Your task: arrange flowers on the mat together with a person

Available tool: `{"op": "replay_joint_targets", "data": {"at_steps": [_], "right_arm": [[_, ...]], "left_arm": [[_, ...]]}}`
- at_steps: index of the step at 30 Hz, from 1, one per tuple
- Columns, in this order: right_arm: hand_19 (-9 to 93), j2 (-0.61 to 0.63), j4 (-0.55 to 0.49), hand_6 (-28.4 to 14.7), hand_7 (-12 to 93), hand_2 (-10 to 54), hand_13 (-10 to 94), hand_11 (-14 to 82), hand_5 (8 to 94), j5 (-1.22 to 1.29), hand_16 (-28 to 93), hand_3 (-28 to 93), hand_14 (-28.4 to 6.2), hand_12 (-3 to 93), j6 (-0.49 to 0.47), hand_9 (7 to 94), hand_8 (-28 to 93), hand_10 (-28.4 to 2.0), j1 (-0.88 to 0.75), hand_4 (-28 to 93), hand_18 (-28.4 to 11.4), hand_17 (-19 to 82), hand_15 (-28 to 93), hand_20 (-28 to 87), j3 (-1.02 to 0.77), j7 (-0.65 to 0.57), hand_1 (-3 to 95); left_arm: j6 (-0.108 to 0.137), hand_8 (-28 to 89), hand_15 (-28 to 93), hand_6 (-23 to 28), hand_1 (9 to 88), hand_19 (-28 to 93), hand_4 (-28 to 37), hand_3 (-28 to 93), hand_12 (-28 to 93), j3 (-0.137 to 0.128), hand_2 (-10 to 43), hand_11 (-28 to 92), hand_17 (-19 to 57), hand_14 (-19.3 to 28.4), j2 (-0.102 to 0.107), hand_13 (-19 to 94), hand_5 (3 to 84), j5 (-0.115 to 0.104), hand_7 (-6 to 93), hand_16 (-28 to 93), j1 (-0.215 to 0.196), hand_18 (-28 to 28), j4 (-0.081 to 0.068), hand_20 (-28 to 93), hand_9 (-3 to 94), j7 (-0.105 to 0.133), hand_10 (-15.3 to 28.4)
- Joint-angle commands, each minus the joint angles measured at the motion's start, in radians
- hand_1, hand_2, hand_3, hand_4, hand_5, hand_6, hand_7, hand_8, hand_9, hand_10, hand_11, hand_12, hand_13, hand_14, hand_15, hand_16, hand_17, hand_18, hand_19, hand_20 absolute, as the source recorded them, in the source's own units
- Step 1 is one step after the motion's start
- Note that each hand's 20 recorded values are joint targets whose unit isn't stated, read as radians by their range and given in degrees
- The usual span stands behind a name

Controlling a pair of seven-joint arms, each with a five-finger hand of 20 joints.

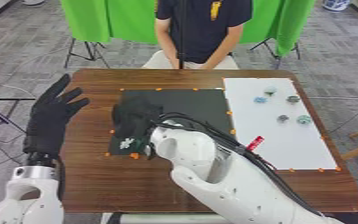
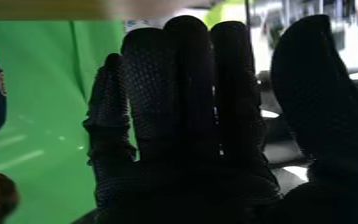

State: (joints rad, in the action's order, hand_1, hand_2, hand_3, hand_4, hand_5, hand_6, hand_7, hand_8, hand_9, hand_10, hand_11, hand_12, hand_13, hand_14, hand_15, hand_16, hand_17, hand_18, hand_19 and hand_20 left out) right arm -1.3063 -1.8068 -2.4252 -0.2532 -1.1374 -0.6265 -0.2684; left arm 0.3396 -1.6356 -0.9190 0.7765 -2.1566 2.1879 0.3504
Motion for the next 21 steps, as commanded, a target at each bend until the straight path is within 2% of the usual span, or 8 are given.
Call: {"op": "replay_joint_targets", "data": {"at_steps": [1, 2, 4, 6, 9, 11, 13, 21], "right_arm": [[74, 0.084, -0.128, 2.9, 18, -9.5, 63, 40.3, 66.2, 0.344, 16, 70, -11.1, 19.0, 0.014, 67.7, -14, -12.8, -0.081, -28, -21.2, 20, 63, 30, -0.241, -0.088, 36.8], [72, 0.098, -0.141, 2.7, 18, -8.8, 62, 38.6, 66.1, 0.42, 16, 70, -11.4, 18.5, 0.044, 67.5, -14, -12.9, -0.101, -27, -21.2, 19, 62, 29, -0.281, -0.108, 35.6], [70, 0.132, -0.18, 2.4, 18, -6.6, 62, 34.8, 65.8, 0.619, 15, 71, -11.9, 17.6, 0.098, 67.1, -14, -13.5, -0.163, -27, -21.3, 18, 60, 26, -0.39, -0.143, 33.3], [67, 0.148, -0.203, 2.0, 18, -5.2, 59, 31.6, 63.9, 0.813, 14, 72, -12.7, 17.0, 0.114, 65.4, -14, -13.7, -0.219, -26, -21.2, 16, 58, 24, -0.492, -0.161, 32.0], [62, 0.193, -0.22, 2.3, 19, -1.9, 54, 27.6, 58.6, 1.156, 12, 74, -13.5, 16.1, 0.183, 60.6, -14, -13.7, -0.35, -26, -21.3, 13, 54, 21, -0.662, -0.114, 29.5], [60, 0.229, -0.229, 2.5, 19, -0.7, 51, 25.9, 56.8, 1.232, 12, 74, -14.1, 15.6, 0.212, 58.4, -14, -14.5, -0.432, -27, -22.3, 11, 52, 20, -0.733, -0.065, 28.5], [59, 0.238, -0.242, 2.5, 19, 0.7, 48, 23.4, 55.3, 1.312, 11, 75, -15.0, 15.1, 0.215, 56.5, -14, -15.4, -0.512, -27, -22.8, 9, 49, 19, -0.806, -0.037, 26.7], [52, 0.191, -0.294, 2.7, 15, 11.8, 38, 9.8, 43.5, 1.49, 12, 75, -18.5, 13.0, 0.295, 45.9, -13, -15.0, -0.778, -28, -22.2, 6, 30, 17, -0.986, 0.059, 16.2]], "left_arm": [[0.053, -10, 45, 4.0, 25.3, 47, -23.5, 82, 10, -0.017, 3.7, 22, -9.2, 25.0, -0.002, 27, 33.6, -0.026, 13.4, -6, -0.073, 23.0, 0.01, 15, 34.6, 0.03, 16.4], [0.054, -10, 45, 4.1, 25.3, 47, -23.6, 82, 10, -0.018, 3.8, 22, -9.2, 25.0, -0.003, 27, 33.6, -0.019, 13.3, -6, -0.077, 23.0, 0.009, 15, 34.6, 0.028, 16.4], [0.055, -10, 45, 4.1, 25.2, 47, -23.5, 82, 10, -0.014, 3.8, 22, -9.2, 25.0, -0.001, 27, 33.8, -0.039, 13.3, -6, -0.085, 23.1, 0.012, 15, 34.6, 0.042, 16.4], [0.061, -10, 45, 4.1, 25.2, 47, -23.5, 82, 10, -0.018, 3.8, 22, -9.2, 25.0, 0.005, 27, 33.9, -0.033, 13.2, -6, -0.095, 23.0, 0.016, 15, 34.7, 0.044, 16.5], [0.061, -10, 45, 4.1, 25.2, 47, -23.5, 82, 10, -0.017, 3.7, 22, -9.2, 25.0, 0.009, 27, 34.3, -0.042, 13.1, -6, -0.105, 23.0, 0.017, 15, 34.8, 0.053, 16.6], [0.073, -10, 45, 4.2, 25.1, 47, -23.5, 82, 10, -0.01, 3.7, 22, -9.2, 25.0, 0.015, 27, 34.5, -0.05, 13.1, -6, -0.107, 23.0, 0.009, 15, 34.9, 0.063, 16.6], [0.074, -10, 45, 4.2, 25.0, 47, -23.5, 82, 10, -0.013, 3.6, 22, -9.2, 25.0, 0.011, 27, 34.6, -0.059, 12.9, -6, -0.119, 23.0, 0.012, 15, 35.1, 0.066, 16.6], [0.072, -10, 45, 2.8, 25.0, 46, -24.0, 82, 9, -0.013, 3.9, 20, -9.2, 24.9, 0.011, 27, 37.0, -0.059, 11.6, -6, -0.147, 22.9, 0.008, 15, 38.5, 0.086, 15.7]]}}
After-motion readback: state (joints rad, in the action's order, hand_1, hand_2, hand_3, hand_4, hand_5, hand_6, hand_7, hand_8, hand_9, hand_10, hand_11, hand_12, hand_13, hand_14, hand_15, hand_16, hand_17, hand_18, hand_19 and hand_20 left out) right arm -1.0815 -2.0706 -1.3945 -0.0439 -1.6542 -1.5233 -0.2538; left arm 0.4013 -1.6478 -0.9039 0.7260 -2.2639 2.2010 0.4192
